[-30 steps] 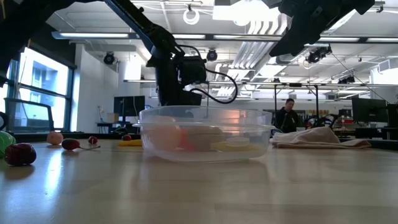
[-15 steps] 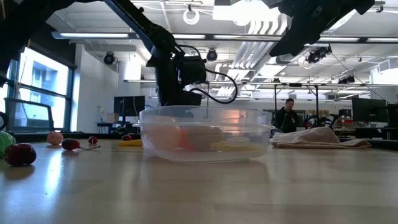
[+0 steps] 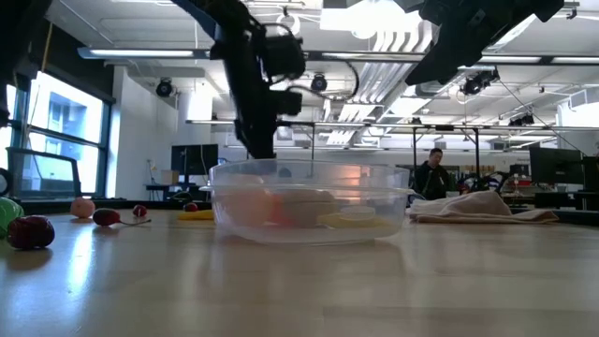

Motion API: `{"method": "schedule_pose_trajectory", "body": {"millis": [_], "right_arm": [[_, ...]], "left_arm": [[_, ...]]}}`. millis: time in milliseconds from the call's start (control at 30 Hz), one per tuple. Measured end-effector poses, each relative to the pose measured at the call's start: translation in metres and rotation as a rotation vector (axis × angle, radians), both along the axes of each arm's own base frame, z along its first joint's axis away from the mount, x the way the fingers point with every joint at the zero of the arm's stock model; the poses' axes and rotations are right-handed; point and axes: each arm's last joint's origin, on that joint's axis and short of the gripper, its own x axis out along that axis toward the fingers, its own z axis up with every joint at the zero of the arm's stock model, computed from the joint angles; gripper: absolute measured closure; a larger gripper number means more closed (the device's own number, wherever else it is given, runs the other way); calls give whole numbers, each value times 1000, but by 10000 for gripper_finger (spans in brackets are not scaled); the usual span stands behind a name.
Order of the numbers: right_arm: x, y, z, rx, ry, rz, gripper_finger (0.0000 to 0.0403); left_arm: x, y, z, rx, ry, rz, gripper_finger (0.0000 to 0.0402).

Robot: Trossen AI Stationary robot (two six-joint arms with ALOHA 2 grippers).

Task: Pick and placing Produce into tupperware
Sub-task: Put the strawberry into the transparent bin

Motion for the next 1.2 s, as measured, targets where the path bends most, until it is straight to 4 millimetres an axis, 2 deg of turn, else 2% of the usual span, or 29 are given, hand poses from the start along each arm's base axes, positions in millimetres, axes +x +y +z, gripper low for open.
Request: {"method": "schedule_pose_trajectory", "body": {"millis": [167,300,600,767,967,1200], "right_arm": [[0,0,0,0,-1,0,371],[0,0,0,0,-1,0,371],[0,0,0,0,0,0,371],[0,0,0,0,-1,0,371],[0,0,0,0,-1,0,371],[0,0,0,0,0,0,371]], "left_arm": [[4,-31,23,37,-43,-116,252],[10,-61,33,57,-71,-203,252],[28,-136,38,129,-117,-407,252],[32,-169,40,191,-150,-418,252],[38,-190,22,209,-101,-422,252],[49,-188,-3,179,-64,-440,252]]}}
